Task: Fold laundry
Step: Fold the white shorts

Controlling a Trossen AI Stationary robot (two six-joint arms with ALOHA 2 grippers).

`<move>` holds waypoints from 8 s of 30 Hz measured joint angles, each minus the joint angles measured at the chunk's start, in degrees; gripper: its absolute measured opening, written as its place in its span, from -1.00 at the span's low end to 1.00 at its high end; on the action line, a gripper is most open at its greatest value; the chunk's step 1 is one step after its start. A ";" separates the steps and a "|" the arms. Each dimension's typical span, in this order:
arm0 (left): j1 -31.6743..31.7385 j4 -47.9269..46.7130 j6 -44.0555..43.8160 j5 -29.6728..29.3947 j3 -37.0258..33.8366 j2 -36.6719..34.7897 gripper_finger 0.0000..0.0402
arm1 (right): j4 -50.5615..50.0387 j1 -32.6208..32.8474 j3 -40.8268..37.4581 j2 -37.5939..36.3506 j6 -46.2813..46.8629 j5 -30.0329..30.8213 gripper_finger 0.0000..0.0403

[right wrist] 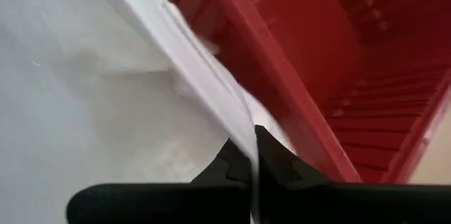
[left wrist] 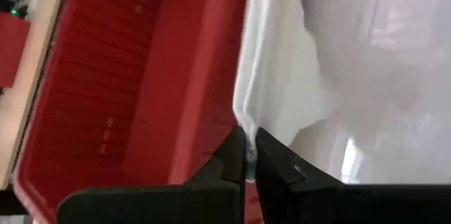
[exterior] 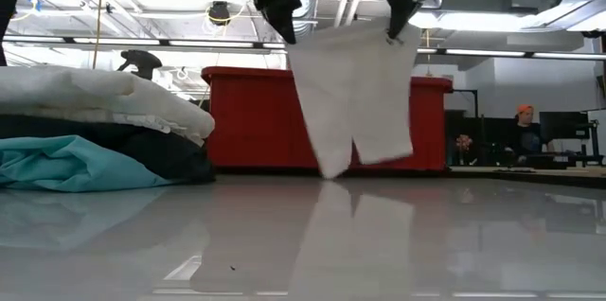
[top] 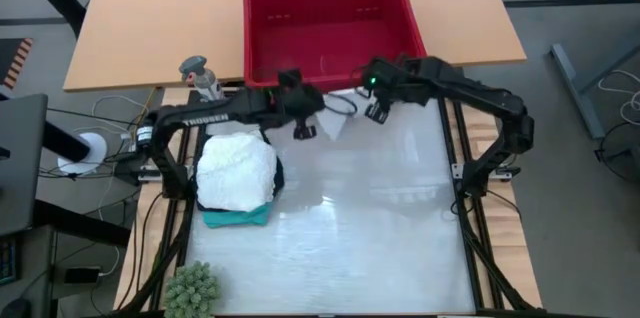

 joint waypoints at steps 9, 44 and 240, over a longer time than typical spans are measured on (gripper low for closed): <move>-3.60 -5.09 -7.41 6.45 2.68 -0.04 -0.99 | -3.07 7.34 0.39 2.19 8.50 -6.14 -0.88; -40.42 -1.79 -44.29 22.32 -16.71 1.28 -0.99 | 3.70 48.62 0.48 29.99 38.70 -16.56 -0.78; -21.80 66.82 -73.35 28.37 -39.06 13.92 -0.07 | 19.54 17.14 -12.24 7.78 27.05 -37.92 -0.89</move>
